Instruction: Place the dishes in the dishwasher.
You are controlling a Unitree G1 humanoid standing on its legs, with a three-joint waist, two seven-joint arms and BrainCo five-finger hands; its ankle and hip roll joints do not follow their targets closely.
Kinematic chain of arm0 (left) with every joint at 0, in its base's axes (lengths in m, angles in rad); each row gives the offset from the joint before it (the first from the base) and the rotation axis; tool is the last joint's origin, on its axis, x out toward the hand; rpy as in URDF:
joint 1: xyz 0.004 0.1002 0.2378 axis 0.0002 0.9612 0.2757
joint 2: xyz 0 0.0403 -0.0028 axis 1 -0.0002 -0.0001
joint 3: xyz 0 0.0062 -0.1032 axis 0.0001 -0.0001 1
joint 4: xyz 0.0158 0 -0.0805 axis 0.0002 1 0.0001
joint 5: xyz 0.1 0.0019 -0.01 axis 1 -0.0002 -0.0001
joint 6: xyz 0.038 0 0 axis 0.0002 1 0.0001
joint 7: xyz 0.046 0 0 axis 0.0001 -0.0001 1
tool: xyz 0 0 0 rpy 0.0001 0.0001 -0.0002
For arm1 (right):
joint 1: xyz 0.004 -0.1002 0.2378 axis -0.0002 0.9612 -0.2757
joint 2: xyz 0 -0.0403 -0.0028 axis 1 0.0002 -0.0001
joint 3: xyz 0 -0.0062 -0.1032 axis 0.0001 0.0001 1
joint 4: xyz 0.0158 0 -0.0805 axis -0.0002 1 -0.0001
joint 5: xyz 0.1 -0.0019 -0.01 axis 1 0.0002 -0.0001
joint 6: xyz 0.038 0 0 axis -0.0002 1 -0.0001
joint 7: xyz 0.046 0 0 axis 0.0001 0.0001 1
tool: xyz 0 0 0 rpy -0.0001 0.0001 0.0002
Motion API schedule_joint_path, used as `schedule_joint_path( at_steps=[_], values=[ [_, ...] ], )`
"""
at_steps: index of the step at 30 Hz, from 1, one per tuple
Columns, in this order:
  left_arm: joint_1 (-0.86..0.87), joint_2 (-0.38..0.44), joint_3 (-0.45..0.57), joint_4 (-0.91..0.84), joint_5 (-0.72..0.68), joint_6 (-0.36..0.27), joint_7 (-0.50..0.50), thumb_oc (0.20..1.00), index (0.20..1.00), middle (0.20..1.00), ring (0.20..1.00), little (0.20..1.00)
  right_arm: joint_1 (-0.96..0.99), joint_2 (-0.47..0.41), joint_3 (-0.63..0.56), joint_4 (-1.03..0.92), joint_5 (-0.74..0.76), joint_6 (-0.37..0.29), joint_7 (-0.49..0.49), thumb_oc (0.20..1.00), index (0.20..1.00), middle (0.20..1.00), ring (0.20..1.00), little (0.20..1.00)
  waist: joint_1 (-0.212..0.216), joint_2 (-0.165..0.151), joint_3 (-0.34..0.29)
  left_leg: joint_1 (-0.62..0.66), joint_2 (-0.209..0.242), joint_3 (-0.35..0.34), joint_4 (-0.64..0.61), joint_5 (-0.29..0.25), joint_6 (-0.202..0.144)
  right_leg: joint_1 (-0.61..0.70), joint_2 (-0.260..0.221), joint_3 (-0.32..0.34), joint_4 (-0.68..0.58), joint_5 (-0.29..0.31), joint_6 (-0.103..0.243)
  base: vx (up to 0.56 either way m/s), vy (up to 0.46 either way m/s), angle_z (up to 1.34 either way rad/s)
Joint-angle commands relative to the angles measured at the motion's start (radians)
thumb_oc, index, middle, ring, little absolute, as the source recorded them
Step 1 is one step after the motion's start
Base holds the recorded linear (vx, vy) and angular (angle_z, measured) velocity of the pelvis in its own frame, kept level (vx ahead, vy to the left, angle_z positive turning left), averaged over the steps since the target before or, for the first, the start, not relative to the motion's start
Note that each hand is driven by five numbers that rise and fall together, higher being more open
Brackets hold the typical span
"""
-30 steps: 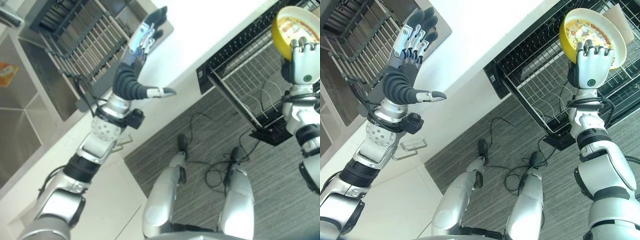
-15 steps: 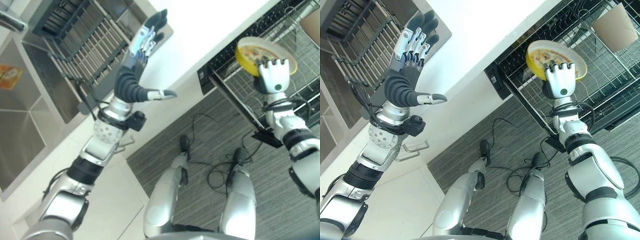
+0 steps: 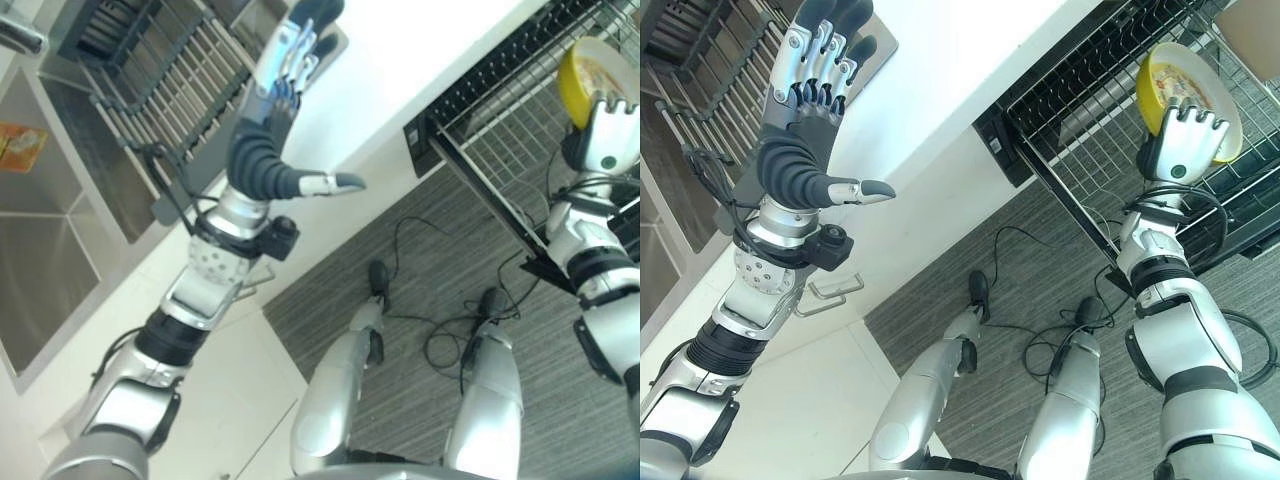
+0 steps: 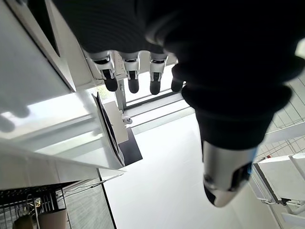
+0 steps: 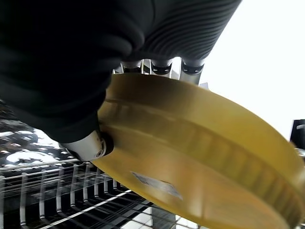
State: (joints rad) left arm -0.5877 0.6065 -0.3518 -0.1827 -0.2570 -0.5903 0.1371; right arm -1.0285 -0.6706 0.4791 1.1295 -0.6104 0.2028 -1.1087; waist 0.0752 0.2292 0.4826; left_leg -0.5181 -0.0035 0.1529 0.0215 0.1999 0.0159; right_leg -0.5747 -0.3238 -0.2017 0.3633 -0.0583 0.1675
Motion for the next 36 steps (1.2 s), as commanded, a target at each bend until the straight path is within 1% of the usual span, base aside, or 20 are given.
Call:
schedule_joint_path(
  at_steps=[1, 5, 7, 8, 9, 11, 15, 18, 19, 20, 21, 22, 24, 26, 28, 30, 32, 34, 35, 36],
  values=[
    [-0.008, -0.063, -0.033, 0.097, 0.015, 0.010, 0.015, 1.000, 1.000, 1.000, 1.000, 1.000, -0.087, -0.052, 0.041, -0.043, -0.077, -0.010, -0.078, 0.200, 0.200, 0.200, 0.200, 0.200, -0.016, 0.011, 0.037, 0.006, 0.024, 0.003, 0.087, -0.145, -0.086, -0.037, 0.018, -0.010, -0.100, 0.095, 0.023, 0.01, 0.048, -0.01],
    [-0.003, -0.062, -0.033, 0.101, 0.014, 0.000, 0.007, 1.000, 1.000, 1.000, 1.000, 1.000, -0.110, -0.068, 0.096, -0.046, -0.161, -0.006, -0.047, 0.200, 0.200, 0.200, 0.200, 0.200, -0.010, 0.012, 0.037, -0.015, 0.022, 0.000, 0.090, -0.142, -0.088, -0.055, 0.017, -0.011, -0.097, 0.096, 0.024, 0.00, 0.002, -0.09],
    [-0.001, -0.061, -0.033, 0.102, 0.013, -0.006, 0.004, 1.000, 1.000, 1.000, 1.000, 1.000, -0.114, -0.073, 0.114, -0.043, -0.155, -0.006, -0.039, 0.200, 0.200, 0.200, 0.200, 0.200, -0.007, 0.011, 0.037, -0.022, 0.023, 0.001, 0.093, -0.141, -0.088, -0.059, 0.016, -0.012, -0.095, 0.096, 0.024, 0.00, -0.005, -0.02],
    [0.005, -0.056, -0.031, 0.104, 0.010, -0.015, -0.004, 1.000, 1.000, 1.000, 1.000, 1.000, -0.111, -0.075, 0.125, -0.038, -0.140, -0.007, -0.020, 0.282, 0.282, 0.282, 0.282, 0.282, -0.004, 0.009, 0.037, -0.027, 0.024, 0.001, 0.096, -0.142, -0.088, -0.062, 0.014, -0.014, -0.093, 0.096, 0.025, 0.00, -0.033, 0.00],
    [0.016, -0.054, -0.028, 0.102, 0.014, -0.023, -0.012, 1.000, 1.000, 1.000, 1.000, 1.000, -0.099, -0.077, 0.134, -0.033, -0.114, -0.020, -0.005, 1.000, 1.000, 1.000, 1.000, 1.000, -0.001, 0.007, 0.037, -0.031, 0.024, 0.000, 0.095, -0.140, -0.088, -0.063, 0.014, -0.016, -0.094, 0.096, 0.024, 0.00, -0.039, 0.01],
    [0.016, -0.052, -0.027, 0.101, 0.013, -0.026, -0.017, 1.000, 1.000, 1.000, 1.000, 1.000, -0.097, -0.071, 0.136, -0.031, -0.099, -0.027, 0.014, 1.000, 1.000, 1.000, 1.000, 1.000, 0.002, 0.005, 0.037, -0.034, 0.023, -0.003, 0.094, -0.139, -0.087, -0.064, 0.014, -0.017, -0.094, 0.098, 0.025, 0.00, -0.042, 0.01],
    [0.008, -0.044, -0.027, 0.096, 0.007, -0.020, -0.022, 1.000, 1.000, 1.000, 1.000, 1.000, -0.096, -0.055, 0.136, -0.030, -0.047, -0.071, 0.084, 1.000, 1.000, 1.000, 1.000, 1.000, 0.006, 0.001, 0.037, -0.035, 0.024, -0.006, 0.095, -0.140, -0.087, -0.062, 0.012, -0.021, -0.095, 0.099, 0.026, 0.00, -0.019, 0.00],
    [0.004, -0.051, -0.021, 0.095, 0.009, -0.011, -0.031, 1.000, 1.000, 1.000, 1.000, 1.000, -0.085, -0.020, 0.120, -0.027, 0.016, -0.134, 0.197, 1.000, 1.000, 1.000, 1.000, 1.000, 0.006, 0.001, 0.037, -0.034, 0.027, -0.004, 0.094, -0.139, -0.087, -0.062, 0.010, -0.022, -0.095, 0.100, 0.026, 0.00, 0.000, 0.00],
    [0.003, -0.053, -0.020, 0.098, 0.009, -0.010, -0.032, 1.000, 1.000, 1.000, 1.000, 1.000, -0.081, -0.013, 0.114, -0.027, 0.042, -0.141, 0.220, 1.000, 1.000, 1.000, 1.000, 1.000, 0.005, 0.000, 0.037, -0.033, 0.027, -0.004, 0.094, -0.140, -0.087, -0.061, 0.009, -0.022, -0.094, 0.099, 0.026, 0.00, 0.000, 0.00],
    [0.000, -0.055, -0.019, 0.100, 0.009, -0.007, -0.034, 1.000, 1.000, 1.000, 1.000, 1.000, -0.073, 0.002, 0.100, -0.026, 0.080, -0.144, 0.261, 1.000, 1.000, 1.000, 1.000, 1.000, 0.004, 0.000, 0.037, -0.030, 0.027, -0.002, 0.094, -0.140, -0.088, -0.060, 0.009, -0.021, -0.094, 0.100, 0.025, 0.00, 0.000, 0.00],
    [-0.001, -0.061, -0.016, 0.098, 0.014, 0.000, -0.034, 1.000, 1.000, 1.000, 1.000, 1.000, -0.060, 0.018, 0.081, -0.026, 0.169, -0.134, 0.374, 1.000, 1.000, 1.000, 1.000, 1.000, 0.002, -0.001, 0.037, -0.030, 0.028, 0.001, 0.094, -0.142, -0.088, -0.061, 0.008, -0.021, -0.093, 0.099, 0.026, 0.01, 0.004, 0.04],
    [-0.001, -0.061, -0.013, 0.098, 0.015, 0.001, -0.036, 1.000, 1.000, 1.000, 1.000, 1.000, -0.055, 0.025, 0.072, -0.023, 0.200, -0.147, 0.428, 1.000, 1.000, 1.000, 1.000, 1.000, 0.001, -0.002, 0.037, -0.032, 0.029, 0.002, 0.094, -0.141, -0.088, -0.064, 0.009, -0.020, -0.092, 0.100, 0.026, 0.01, -0.006, 0.05],
    [-0.005, -0.060, -0.007, 0.100, 0.012, 0.010, -0.046, 1.000, 1.000, 1.000, 1.000, 1.000, -0.038, 0.044, 0.052, -0.018, 0.256, -0.209, 0.572, 1.000, 1.000, 1.000, 1.000, 1.000, -0.001, -0.008, 0.037, -0.034, 0.033, 0.003, 0.096, -0.141, -0.088, -0.067, 0.009, -0.018, -0.090, 0.101, 0.025, 0.01, -0.030, 0.06],
    [-0.012, -0.058, 0.002, 0.106, 0.004, 0.016, -0.066, 1.000, 1.000, 1.000, 1.000, 1.000, -0.037, 0.053, 0.040, -0.015, 0.326, -0.200, 0.649, 1.000, 1.000, 1.000, 1.000, 1.000, 0.001, -0.015, 0.037, -0.034, 0.035, 0.002, 0.097, -0.141, -0.090, -0.067, 0.010, -0.019, -0.088, 0.100, 0.025, 0.01, -0.058, 0.06],
    [-0.015, -0.055, 0.007, 0.100, 0.004, 0.029, -0.075, 1.000, 1.000, 1.000, 1.000, 1.000, -0.038, 0.059, 0.023, -0.010, 0.432, -0.199, 0.758, 1.000, 1.000, 1.000, 1.000, 1.000, 0.003, -0.022, 0.037, -0.036, 0.039, 0.001, 0.100, -0.142, -0.092, -0.069, 0.011, -0.020, -0.082, 0.099, 0.025, 0.00, -0.059, 0.05],
    [-0.019, -0.052, 0.019, 0.097, 0.001, 0.047, -0.088, 1.000, 1.000, 1.000, 1.000, 1.000, -0.033, 0.069, -0.013, 0.000, 0.469, -0.191, 0.788, 1.000, 1.000, 1.000, 1.000, 1.000, 0.002, -0.031, 0.037, -0.034, 0.044, 0.001, 0.103, -0.144, -0.094, -0.067, 0.015, -0.021, -0.076, 0.095, 0.026, 0.01, -0.042, 0.03],
    [-0.034, -0.059, 0.014, 0.103, 0.014, 0.068, -0.070, 1.000, 1.000, 1.000, 1.000, 1.000, -0.029, 0.076, -0.033, -0.006, 0.476, -0.188, 0.772, 1.000, 1.000, 1.000, 1.000, 1.000, -0.007, -0.039, 0.037, -0.024, 0.050, 0.007, 0.101, -0.142, -0.096, -0.057, 0.019, -0.020, -0.077, 0.094, 0.027, 0.00, 0.000, 0.00],
    [-0.035, -0.059, 0.014, 0.104, 0.015, 0.071, -0.068, 1.000, 1.000, 1.000, 1.000, 1.000, -0.027, 0.078, -0.039, -0.011, 0.506, -0.189, 0.768, 1.000, 1.000, 1.000, 1.000, 1.000, -0.009, -0.040, 0.037, -0.021, 0.051, 0.010, 0.101, -0.142, -0.096, -0.055, 0.020, -0.019, -0.077, 0.094, 0.027, 0.00, 0.000, 0.00],
    [-0.039, -0.063, 0.012, 0.106, 0.016, 0.079, -0.065, 1.000, 1.000, 1.000, 1.000, 1.000, -0.025, 0.087, -0.058, -0.016, 0.641, -0.201, 0.815, 1.000, 1.000, 1.000, 1.000, 1.000, -0.012, -0.040, 0.037, -0.012, 0.053, 0.014, 0.101, -0.143, -0.096, -0.047, 0.021, -0.019, -0.079, 0.094, 0.025, 0.00, 0.000, 0.00],
    [-0.042, -0.059, 0.011, 0.110, 0.010, 0.081, -0.062, 1.000, 1.000, 1.000, 1.000, 1.000, -0.021, 0.098, -0.079, -0.019, 0.705, -0.186, 0.851, 1.000, 1.000, 1.000, 1.000, 1.000, -0.015, -0.042, 0.037, -0.006, 0.054, 0.013, 0.102, -0.144, -0.097, -0.042, 0.021, -0.019, -0.077, 0.092, 0.025, 0.00, 0.000, 0.00]
  ],
)
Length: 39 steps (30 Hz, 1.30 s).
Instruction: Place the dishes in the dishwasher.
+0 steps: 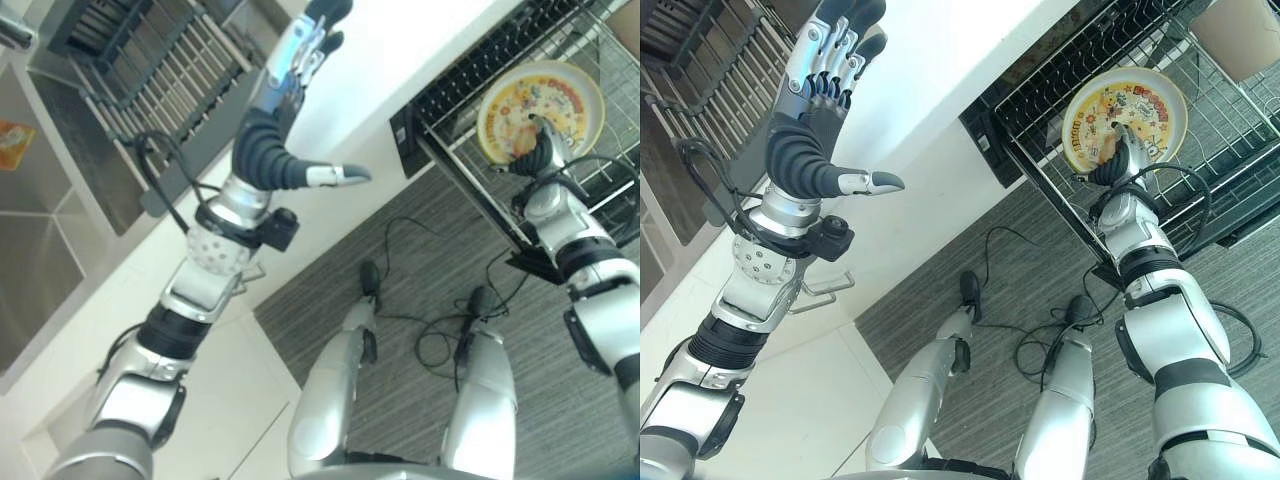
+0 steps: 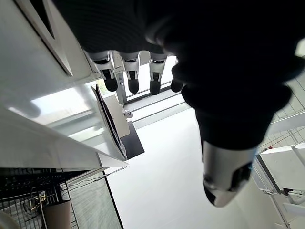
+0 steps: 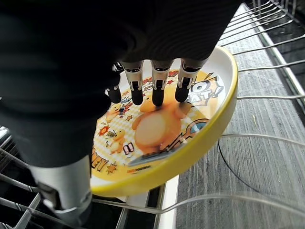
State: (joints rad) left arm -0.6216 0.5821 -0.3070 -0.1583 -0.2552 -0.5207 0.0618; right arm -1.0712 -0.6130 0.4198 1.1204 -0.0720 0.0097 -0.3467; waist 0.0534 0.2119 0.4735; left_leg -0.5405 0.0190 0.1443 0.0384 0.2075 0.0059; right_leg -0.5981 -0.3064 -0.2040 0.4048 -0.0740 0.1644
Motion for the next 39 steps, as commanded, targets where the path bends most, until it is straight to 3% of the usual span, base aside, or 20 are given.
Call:
schedule_joint_path(
  at_steps=[1, 3, 4, 8, 12, 14, 23, 28, 30, 34, 39],
  values=[
    [-0.006, -0.042, -0.026, 0.089, 0.002, 0.026, 0.006, 1.000, 1.000, 1.000, 1.000, 1.000, 0.035, 0.069, -0.062, -0.038, 0.252, -0.024, 0.113, 1.000, 1.000, 1.000, 1.000, 1.000, 0.002, -0.032, 0.046, 0.042, 0.034, 0.024, 0.080, -0.155, -0.088, 0.006, 0.007, -0.017, -0.123, 0.103, 0.024, 0.00, 0.000, 0.00],
    [0.019, -0.040, -0.015, 0.080, 0.007, 0.051, 0.014, 1.000, 1.000, 1.000, 1.000, 1.000, 0.072, 0.099, -0.088, -0.168, 0.242, -0.051, 0.079, 1.000, 1.000, 1.000, 1.000, 1.000, -0.009, -0.053, 0.046, 0.081, 0.039, 0.025, 0.084, -0.164, -0.088, 0.044, 0.015, -0.016, -0.121, 0.091, 0.020, 0.06, 0.052, -0.12],
    [0.139, -0.066, 0.015, 0.059, 0.043, 0.062, 0.048, 1.000, 1.000, 1.000, 1.000, 1.000, 0.268, 0.129, -0.116, -0.494, 0.178, 0.032, 0.027, 1.000, 1.000, 1.000, 1.000, 1.000, -0.053, -0.081, 0.046, 0.204, 0.047, 0.046, 0.078, -0.188, -0.075, 0.158, 0.028, -0.014, -0.118, 0.062, 0.012, 0.11, 0.114, -0.14],
    [0.245, -0.088, 0.036, 0.057, 0.060, 0.074, 0.022, 1.000, 1.000, 1.000, 1.000, 1.000, 0.405, 0.165, -0.120, -0.742, 0.118, 0.044, 0.046, 1.000, 1.000, 1.000, 1.000, 1.000, -0.074, -0.117, 0.046, 0.346, 0.064, 0.055, 0.077, -0.208, -0.066, 0.316, 0.040, -0.023, -0.133, 0.046, 0.003, 0.12, -0.045, -0.30],
    [0.351, -0.091, 0.039, 0.041, 0.062, 0.083, 0.007, 1.000, 1.000, 1.000, 1.000, 1.000, 0.532, 0.172, -0.136, -0.901, 0.099, 0.007, 0.030, 1.000, 1.000, 1.000, 1.000, 1.000, -0.077, -0.143, -0.015, 0.434, 0.081, 0.057, 0.059, -0.214, -0.070, 0.438, 0.056, -0.038, -0.183, 0.040, -0.006, 0.18, -0.080, 0.10],
    [0.501, -0.096, 0.067, 0.038, 0.055, 0.084, -0.027, 1.000, 1.000, 1.000, 1.000, 1.000, 0.758, 0.175, -0.170, -1.053, 0.084, -0.029, 0.073, 1.000, 1.000, 1.000, 1.000, 1.000, -0.089, -0.166, -0.125, 0.546, 0.101, 0.064, 0.029, -0.214, -0.072, 0.580, 0.087, -0.047, -0.237, 0.021, -0.022, 0.46, -0.111, 0.17],
    [0.606, -0.104, 0.116, 0.034, 0.038, 0.097, -0.078, 1.000, 1.000, 1.000, 1.000, 1.000, 0.902, 0.175, -0.243, -1.131, 0.148, -0.031, 0.120, 1.000, 1.000, 1.000, 1.000, 1.000, -0.102, -0.188, -0.226, 0.660, 0.109, 0.081, -0.006, -0.230, -0.067, 0.701, 0.123, -0.053, -0.293, 0.015, -0.027, 0.15, -0.037, 0.02],
    [0.630, -0.111, 0.146, 0.040, 0.031, 0.109, -0.075, 1.000, 1.000, 1.000, 1.000, 1.000, 0.965, 0.182, -0.325, -1.170, 0.191, -0.092, 0.079, 1.000, 1.000, 1.000, 1.000, 1.000, -0.125, -0.194, -0.256, 0.696, 0.106, 0.093, -0.022, -0.241, -0.058, 0.726, 0.143, -0.038, -0.304, 0.010, -0.028, 0.04, -0.004, -0.13],
    [0.649, -0.112, 0.166, 0.034, 0.030, 0.116, -0.071, 1.000, 1.000, 1.000, 1.000, 1.000, 1.002, 0.196, -0.387, -1.166, 0.210, -0.180, -0.014, 1.000, 1.000, 1.000, 1.000, 1.000, -0.136, -0.195, -0.263, 0.700, 0.105, 0.103, -0.023, -0.248, -0.054, 0.726, 0.148, -0.033, -0.302, 0.005, -0.028, 0.00, -0.003, -0.09],
    [0.674, -0.107, 0.196, 0.026, 0.005, 0.114, -0.081, 1.000, 1.000, 1.000, 1.000, 1.000, 1.039, 0.208, -0.457, -1.137, 0.239, -0.232, -0.061, 1.000, 1.000, 1.000, 1.000, 1.000, -0.143, -0.190, -0.265, 0.704, 0.106, 0.123, -0.021, -0.257, -0.049, 0.723, 0.139, -0.050, -0.285, -0.001, -0.024, -0.01, 0.004, -0.12],
    [0.658, -0.092, 0.181, 0.022, -0.040, 0.105, -0.200, 1.000, 1.000, 1.000, 1.000, 1.000, 1.061, 0.221, -0.503, -1.084, 0.257, -0.263, -0.081, 1.000, 1.000, 1.000, 1.000, 1.000, -0.153, -0.177, -0.261, 0.692, 0.113, 0.140, -0.018, -0.257, -0.038, 0.698, 0.138, -0.058, -0.218, -0.034, -0.030, -0.06, 0.004, -0.19]
  ],
)
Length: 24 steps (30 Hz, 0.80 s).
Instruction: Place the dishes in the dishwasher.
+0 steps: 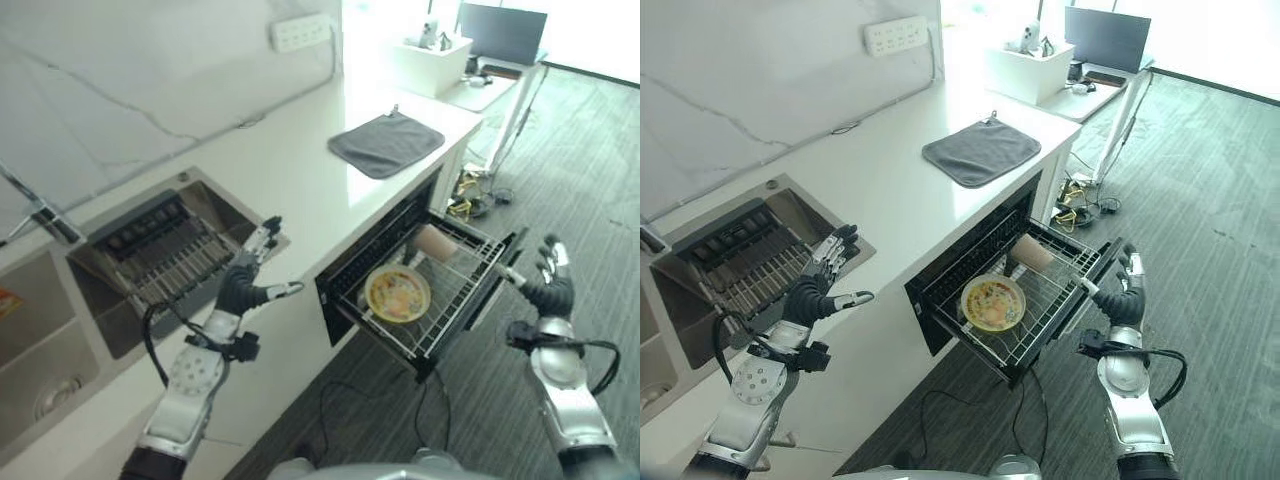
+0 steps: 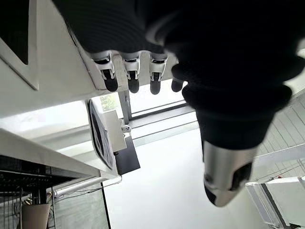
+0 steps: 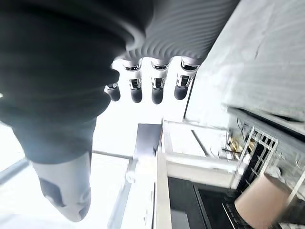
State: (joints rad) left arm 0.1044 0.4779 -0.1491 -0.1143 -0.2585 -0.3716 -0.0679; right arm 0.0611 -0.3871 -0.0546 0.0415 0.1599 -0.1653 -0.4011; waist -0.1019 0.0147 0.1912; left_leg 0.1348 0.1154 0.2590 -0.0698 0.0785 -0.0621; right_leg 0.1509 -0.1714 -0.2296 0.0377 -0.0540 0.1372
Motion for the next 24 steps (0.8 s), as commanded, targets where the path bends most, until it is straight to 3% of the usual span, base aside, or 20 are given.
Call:
schedule_joint_path(
  at_steps=[1, 2, 3, 9, 13, 16, 17, 19, 22, 24],
  values=[
    [-0.093, 0.015, -0.006, -0.020, -0.069, -0.037, -0.123, 1.000, 1.000, 1.000, 1.000, 1.000, -0.065, -0.002, -0.032, 0.021, 0.045, -0.102, -0.027, 1.000, 1.000, 1.000, 1.000, 1.000, -0.007, 0.022, 0.021, 0.014, 0.016, 0.029, 0.089, -0.130, 0.035, -0.058, 0.006, -0.029, 0.161, -0.060, -0.004, -0.12, -0.025, -0.02],
    [-0.117, 0.013, -0.034, -0.013, -0.104, -0.004, -0.175, 1.000, 1.000, 1.000, 1.000, 1.000, -0.064, -0.003, -0.032, 0.038, 0.055, -0.109, -0.028, 1.000, 1.000, 1.000, 1.000, 1.000, -0.015, 0.022, 0.019, 0.015, 0.016, 0.036, 0.088, -0.130, 0.037, -0.060, 0.007, -0.027, 0.162, -0.060, -0.003, -0.07, -0.032, 0.06],
    [-0.145, 0.005, -0.078, 0.007, -0.141, 0.071, -0.251, 1.000, 1.000, 1.000, 1.000, 1.000, -0.065, -0.008, -0.030, 0.060, 0.070, -0.121, -0.022, 1.000, 1.000, 1.000, 1.000, 1.000, -0.027, 0.022, 0.016, 0.017, 0.016, 0.044, 0.087, -0.129, 0.039, -0.061, 0.010, -0.022, 0.160, -0.057, -0.001, -0.02, -0.030, 0.05],
    [-0.170, -0.036, -0.324, 0.214, -0.033, 0.324, -0.362, 1.000, 1.000, 1.000, 1.000, 1.000, -0.098, -0.046, -0.028, 0.099, 0.121, -0.132, 0.038, 1.000, 1.000, 1.000, 1.000, 1.000, -0.064, 0.027, 0.015, 0.008, 0.020, 0.059, 0.090, -0.134, 0.039, -0.086, 0.026, 0.007, 0.184, -0.075, -0.006, -0.01, -0.024, -0.16],
    [-0.162, -0.084, -0.392, 0.535, 0.106, 0.350, -0.331, 1.000, 1.000, 1.000, 1.000, 1.000, -0.141, -0.079, -0.011, 0.109, 0.165, -0.122, 0.054, 1.000, 1.000, 1.000, 1.000, 1.000, -0.080, 0.024, 0.029, -0.020, 0.023, 0.070, 0.105, -0.136, 0.038, -0.111, 0.035, 0.038, 0.185, -0.079, -0.011, -0.02, -0.010, -0.24],
    [-0.142, -0.121, -0.380, 0.657, 0.147, 0.349, -0.304, 1.000, 1.000, 1.000, 1.000, 1.000, -0.153, -0.083, -0.009, 0.100, 0.166, -0.114, 0.055, 1.000, 1.000, 1.000, 1.000, 1.000, -0.078, 0.027, 0.035, -0.035, 0.023, 0.065, 0.114, -0.135, 0.037, -0.120, 0.034, 0.041, 0.193, -0.084, -0.014, -0.01, 0.033, -0.03],
    [-0.114, -0.168, -0.345, 0.816, 0.191, 0.375, -0.257, 1.000, 1.000, 1.000, 1.000, 1.000, -0.156, -0.080, -0.010, 0.083, 0.166, -0.100, 0.059, 1.000, 1.000, 1.000, 1.000, 1.000, -0.073, 0.026, 0.039, -0.046, 0.022, 0.059, 0.119, -0.136, 0.036, -0.127, 0.032, 0.042, 0.197, -0.089, -0.016, 0.00, 0.000, 0.00],
    [-0.089, -0.207, -0.306, 0.961, 0.186, 0.431, -0.206, 1.000, 1.000, 1.000, 1.000, 1.000, -0.161, -0.080, -0.010, 0.078, 0.172, -0.090, 0.063, 1.000, 1.000, 1.000, 1.000, 1.000, -0.066, 0.020, 0.044, -0.049, 0.021, 0.049, 0.121, -0.137, 0.034, -0.127, 0.030, 0.041, 0.203, -0.097, -0.016, 0.00, 0.000, 0.00],
    [-0.070, -0.249, -0.225, 1.125, 0.088, 0.490, -0.099, 1.000, 1.000, 1.000, 1.000, 1.000, -0.169, -0.079, -0.004, 0.072, 0.179, -0.074, 0.066, 1.000, 1.000, 1.000, 1.000, 1.000, -0.052, 0.017, 0.044, -0.055, 0.025, 0.034, 0.108, -0.123, 0.031, -0.127, 0.034, 0.038, 0.197, -0.094, -0.019, 0.04, -0.029, 0.07],
    [-0.050, -0.269, -0.104, 1.266, 0.099, 0.521, -0.050, 1.000, 1.000, 1.000, 1.000, 1.000, -0.166, -0.077, -0.005, 0.048, 0.217, -0.046, 0.084, 1.000, 1.000, 1.000, 1.000, 1.000, -0.029, 0.003, 0.038, -0.071, 0.035, 0.018, 0.088, -0.104, 0.018, -0.123, 0.040, 0.027, 0.182, -0.099, -0.023, 0.04, -0.075, 0.04]
  ],
)
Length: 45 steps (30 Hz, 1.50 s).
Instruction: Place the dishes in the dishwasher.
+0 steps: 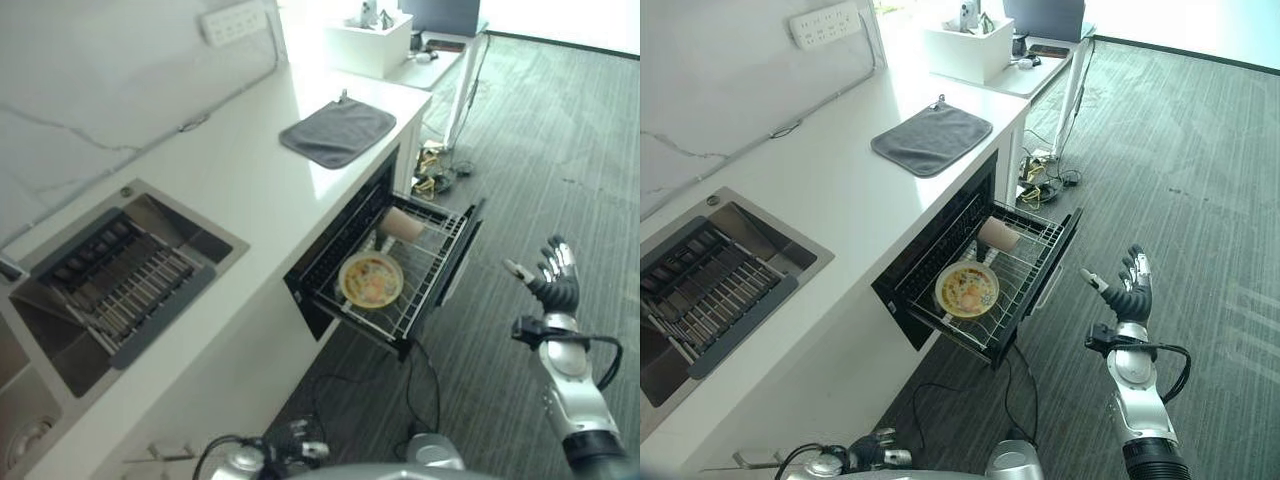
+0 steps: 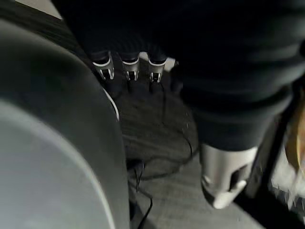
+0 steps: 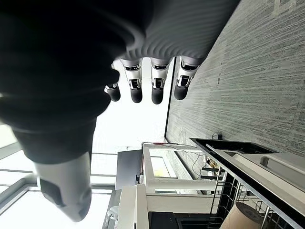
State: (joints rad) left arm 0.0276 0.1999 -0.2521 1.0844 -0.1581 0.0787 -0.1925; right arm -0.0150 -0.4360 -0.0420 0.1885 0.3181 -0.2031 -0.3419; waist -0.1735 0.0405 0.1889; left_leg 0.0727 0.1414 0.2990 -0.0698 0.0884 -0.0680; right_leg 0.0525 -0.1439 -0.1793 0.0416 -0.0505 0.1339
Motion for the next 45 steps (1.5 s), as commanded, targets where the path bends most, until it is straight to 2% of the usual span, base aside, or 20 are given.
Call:
schedule_joint_path(
  at_steps=[1, 2, 3, 5, 8, 10, 13, 15, 16, 21, 25, 27, 29, 31, 33, 36, 37, 40, 41, 45],
  values=[
    [0.030, 0.009, 0.005, 0.073, -0.012, 0.087, 0.085, 1.000, 1.000, 1.000, 1.000, 1.000, -0.089, -0.026, -0.018, -0.101, 0.078, -0.006, 0.032, 1.000, 1.000, 1.000, 1.000, 1.000, 0.044, -0.025, 0.040, -0.012, 0.010, -0.023, 0.087, -0.112, 0.022, -0.025, 0.013, -0.025, 0.177, -0.103, -0.020, 0.00, -0.042, 0.03],
    [0.032, 0.008, 0.015, 0.081, -0.011, 0.093, 0.088, 1.000, 1.000, 1.000, 1.000, 1.000, -0.088, -0.023, -0.016, -0.103, 0.092, -0.007, 0.037, 1.000, 1.000, 1.000, 1.000, 1.000, 0.047, -0.026, 0.041, -0.016, 0.012, -0.024, 0.085, -0.109, 0.020, -0.026, 0.013, -0.027, 0.176, -0.104, -0.020, -0.02, -0.017, 0.06],
    [0.041, 0.009, 0.042, 0.106, -0.035, 0.121, 0.101, 1.000, 1.000, 1.000, 1.000, 1.000, -0.089, -0.006, -0.007, -0.095, 0.174, -0.012, 0.055, 1.000, 1.000, 1.000, 1.000, 1.000, 0.055, -0.027, 0.043, -0.029, 0.018, -0.028, 0.084, -0.101, 0.014, -0.028, 0.013, -0.036, 0.172, -0.107, -0.024, -0.02, -0.007, 0.08],
    [0.045, 0.009, 0.056, 0.116, -0.054, 0.125, 0.103, 1.000, 1.000, 1.000, 1.000, 1.000, -0.089, 0.005, -0.004, -0.082, 0.216, -0.016, 0.062, 1.000, 1.000, 1.000, 1.000, 1.000, 0.058, -0.028, 0.045, -0.034, 0.021, -0.028, 0.087, -0.099, 0.013, -0.029, 0.012, -0.041, 0.173, -0.109, -0.026, 0.00, 0.006, 0.11],
    [0.049, 0.005, 0.094, 0.127, -0.134, 0.091, 0.124, 1.000, 1.000, 1.000, 1.000, 1.000, -0.097, 0.036, -0.026, 0.006, 0.347, -0.058, 0.036, 1.000, 1.000, 1.000, 1.000, 1.000, 0.073, -0.025, 0.051, -0.056, 0.022, -0.035, 0.132, -0.120, 0.018, -0.042, 0.008, -0.058, 0.201, -0.126, -0.041, 0.01, 0.025, 0.12],
    [0.035, 0.010, 0.090, 0.121, -0.189, 0.083, 0.126, 1.000, 1.000, 1.000, 1.000, 1.000, -0.114, 0.053, -0.043, 0.072, 0.423, -0.070, 0.026, 1.000, 1.000, 1.000, 1.000, 1.000, 0.084, -0.005, 0.085, -0.092, 0.009, -0.050, 0.203, -0.150, 0.034, -0.080, 0.003, -0.059, 0.294, -0.160, -0.060, -0.04, 0.084, 0.18],
    [0.012, 0.009, 0.090, 0.110, -0.227, 0.087, 0.110, 1.000, 1.000, 1.000, 1.000, 1.000, -0.163, 0.054, -0.030, 0.190, 0.391, -0.084, 0.020, 1.000, 1.000, 1.000, 1.000, 1.000, 0.098, 0.025, 0.119, -0.128, -0.017, -0.063, 0.261, -0.173, 0.043, -0.113, -0.016, -0.061, 0.382, -0.196, -0.076, 0.02, 0.075, 0.21],
    [0.010, 0.008, 0.080, 0.105, -0.233, 0.084, 0.113, 1.000, 1.000, 1.000, 1.000, 1.000, -0.189, 0.048, -0.025, 0.220, 0.402, -0.098, 0.007, 1.000, 1.000, 1.000, 1.000, 1.000, 0.103, 0.036, 0.135, -0.148, -0.027, -0.071, 0.276, -0.175, 0.045, -0.140, -0.019, -0.059, 0.416, -0.208, -0.081, -0.10, 0.075, 0.15],
    [0.008, 0.005, 0.063, 0.105, -0.248, 0.072, 0.112, 1.000, 1.000, 1.000, 1.000, 1.000, -0.222, 0.042, -0.013, 0.262, 0.429, -0.127, -0.007, 1.000, 1.000, 1.000, 1.000, 1.000, 0.110, 0.057, 0.160, -0.182, -0.042, -0.082, 0.297, -0.178, 0.048, -0.185, -0.028, -0.058, 0.473, -0.227, -0.089, -0.13, 0.090, 0.13],
    [0.003, -0.005, 0.048, 0.100, -0.270, 0.062, 0.103, 1.000, 1.000, 1.000, 1.000, 1.000, -0.272, 0.028, -0.004, 0.322, 0.439, -0.155, -0.017, 1.000, 1.000, 1.000, 1.000, 1.000, 0.119, 0.099, 0.194, -0.222, -0.069, -0.091, 0.316, -0.173, 0.054, -0.248, -0.048, -0.057, 0.550, -0.255, -0.102, -0.08, 0.095, 0.10],
    [0.001, -0.015, 0.043, 0.094, -0.275, 0.061, 0.090, 1.000, 1.000, 1.000, 1.000, 1.000, -0.324, 0.013, -0.001, 0.372, 0.480, -0.116, 0.046, 1.000, 1.000, 1.000, 1.000, 1.000, 0.124, 0.133, 0.210, -0.240, -0.088, -0.094, 0.329, -0.168, 0.058, -0.287, -0.070, -0.054, 0.617, -0.281, -0.112, 0.00, 0.099, 0.11],
    [0.008, -0.026, 0.026, 0.095, -0.261, 0.067, 0.070, 1.000, 1.000, 1.000, 1.000, 1.000, -0.383, 0.010, -0.003, 0.438, 0.578, -0.061, 0.210, 1.000, 1.000, 1.000, 1.000, 1.000, 0.134, 0.162, 0.213, -0.250, -0.104, -0.102, 0.340, -0.167, 0.058, -0.307, -0.085, -0.050, 0.668, -0.307, -0.124, 0.07, 0.142, 0.03],
    [0.010, -0.028, 0.022, 0.096, -0.260, 0.067, 0.069, 1.000, 1.000, 1.000, 1.000, 1.000, -0.395, 0.007, -0.001, 0.451, 0.576, -0.048, 0.242, 1.000, 1.000, 1.000, 1.000, 1.000, 0.136, 0.167, 0.214, -0.251, -0.107, -0.104, 0.342, -0.166, 0.058, -0.309, -0.086, -0.049, 0.675, -0.311, -0.126, 0.04, 0.077, 0.13],
    [0.023, -0.023, 0.025, 0.097, -0.240, 0.080, 0.051, 1.000, 1.000, 1.000, 1.000, 1.000, -0.479, -0.040, 0.004, 0.494, 0.561, 0.029, 0.405, 1.000, 1.000, 1.000, 1.000, 1.000, 0.154, 0.191, 0.213, -0.245, -0.117, -0.106, 0.336, -0.155, 0.057, -0.318, -0.099, -0.054, 0.714, -0.326, -0.131, 0.09, 0.161, 0.06],
    [0.026, -0.017, 0.025, 0.100, -0.241, 0.082, 0.047, 1.000, 1.000, 1.000, 1.000, 1.000, -0.552, -0.082, 0.013, 0.515, 0.541, 0.070, 0.460, 1.000, 1.000, 1.000, 1.000, 1.000, 0.167, 0.199, 0.215, -0.247, -0.119, -0.103, 0.332, -0.151, 0.057, -0.323, -0.110, -0.060, 0.729, -0.332, -0.132, 0.03, 0.121, 0.05],
    [0.028, -0.007, 0.023, 0.100, -0.220, 0.087, 0.033, 1.000, 1.000, 1.000, 1.000, 1.000, -0.609, -0.112, 0.027, 0.517, 0.537, 0.102, 0.518, 1.000, 1.000, 1.000, 1.000, 1.000, 0.179, 0.200, 0.221, -0.254, -0.121, -0.100, 0.333, -0.149, 0.058, -0.331, -0.119, -0.067, 0.743, -0.337, -0.132, 0.00, 0.040, 0.20],
    [0.027, 0.000, 0.022, 0.100, -0.211, 0.090, 0.029, 1.000, 1.000, 1.000, 1.000, 1.000, -0.638, -0.122, 0.037, 0.520, 0.533, 0.115, 0.542, 1.000, 1.000, 1.000, 1.000, 1.000, 0.186, 0.189, 0.222, -0.251, -0.132, -0.108, 0.343, -0.171, 0.051, -0.327, -0.129, -0.059, 0.756, -0.365, -0.122, 0.05, 0.005, 0.29],
    [0.021, 0.017, 0.025, 0.100, -0.200, 0.093, 0.021, 1.000, 1.000, 1.000, 1.000, 1.000, -0.693, -0.134, 0.068, 0.522, 0.522, 0.134, 0.568, 1.000, 1.000, 1.000, 1.000, 1.000, 0.200, 0.181, 0.229, -0.260, -0.130, -0.110, 0.343, -0.170, 0.054, -0.334, -0.130, -0.064, 0.754, -0.358, -0.118, -0.01, -0.010, 0.17],
    [0.017, 0.037, 0.031, 0.098, -0.191, 0.093, 0.014, 1.000, 1.000, 1.000, 1.000, 1.000, -0.730, -0.140, 0.092, 0.525, 0.517, 0.153, 0.608, 1.000, 1.000, 1.000, 1.000, 1.000, 0.212, 0.170, 0.236, -0.266, -0.127, -0.113, 0.343, -0.170, 0.056, -0.338, -0.130, -0.069, 0.749, -0.349, -0.111, -0.04, -0.033, 0.16],
    [0.007, 0.059, 0.039, 0.093, -0.183, 0.093, 0.008, 1.000, 1.000, 1.000, 1.000, 1.000, -0.780, -0.126, 0.132, 0.518, 0.492, 0.173, 0.623, 1.000, 1.000, 1.000, 1.000, 1.000, 0.231, 0.149, 0.251, -0.274, -0.121, -0.118, 0.349, -0.172, 0.060, -0.335, -0.128, -0.077, 0.727, -0.328, -0.102, 0.00, -0.043, 0.21]
  ],
)
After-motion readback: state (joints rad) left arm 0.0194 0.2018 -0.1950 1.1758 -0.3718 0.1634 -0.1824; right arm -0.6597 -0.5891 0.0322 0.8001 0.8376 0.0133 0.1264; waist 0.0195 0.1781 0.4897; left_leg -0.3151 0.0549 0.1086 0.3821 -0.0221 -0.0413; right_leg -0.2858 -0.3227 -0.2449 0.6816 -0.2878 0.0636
